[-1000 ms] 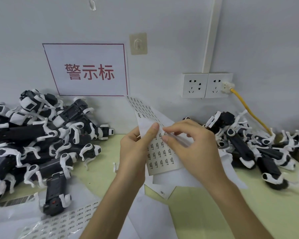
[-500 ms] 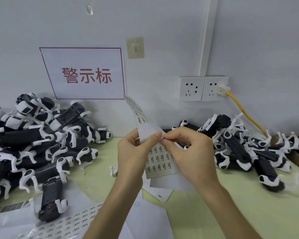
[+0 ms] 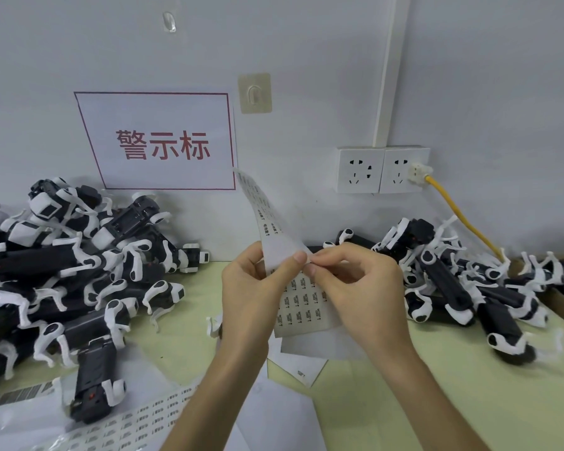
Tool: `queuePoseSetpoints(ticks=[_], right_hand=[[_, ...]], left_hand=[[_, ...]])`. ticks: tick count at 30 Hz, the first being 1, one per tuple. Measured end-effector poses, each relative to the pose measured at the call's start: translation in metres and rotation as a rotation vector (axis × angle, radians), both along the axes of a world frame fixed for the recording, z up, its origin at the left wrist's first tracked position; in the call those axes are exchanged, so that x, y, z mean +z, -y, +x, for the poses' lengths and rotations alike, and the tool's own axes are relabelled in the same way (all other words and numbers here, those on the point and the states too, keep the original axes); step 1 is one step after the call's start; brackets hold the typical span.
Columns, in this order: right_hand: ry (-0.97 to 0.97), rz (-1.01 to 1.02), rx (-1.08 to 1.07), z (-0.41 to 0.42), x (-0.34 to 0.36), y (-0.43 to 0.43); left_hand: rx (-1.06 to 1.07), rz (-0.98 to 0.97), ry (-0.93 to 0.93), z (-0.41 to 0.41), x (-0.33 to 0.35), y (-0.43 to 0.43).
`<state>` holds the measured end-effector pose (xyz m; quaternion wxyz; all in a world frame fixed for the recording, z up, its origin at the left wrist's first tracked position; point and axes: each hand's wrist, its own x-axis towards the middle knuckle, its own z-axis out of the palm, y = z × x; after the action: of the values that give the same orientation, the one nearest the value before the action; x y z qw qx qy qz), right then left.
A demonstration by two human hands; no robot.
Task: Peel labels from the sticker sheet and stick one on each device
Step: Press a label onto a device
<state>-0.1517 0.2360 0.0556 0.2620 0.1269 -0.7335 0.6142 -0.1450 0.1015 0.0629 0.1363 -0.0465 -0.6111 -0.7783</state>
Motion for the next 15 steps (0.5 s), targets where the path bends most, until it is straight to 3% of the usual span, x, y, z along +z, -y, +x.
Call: queuePoseSetpoints(ticks=[8,12,15], right_hand=[[-0.052,0.053,-0.036,0.0,-0.001,0.0],[-0.087,0.181,-0.046,0.001,0.005,-0.007],[-0.039,0.144,0.046,0.0,0.013,-0.016]], left_hand=[[0.006,0.045,0.029,-0.001,-0.002,0.0],[-0.139,0.123,0.132,-0.008,-0.008,0.003],[-0.243,0.139,0.226,-0.016,-0.019,0.004]])
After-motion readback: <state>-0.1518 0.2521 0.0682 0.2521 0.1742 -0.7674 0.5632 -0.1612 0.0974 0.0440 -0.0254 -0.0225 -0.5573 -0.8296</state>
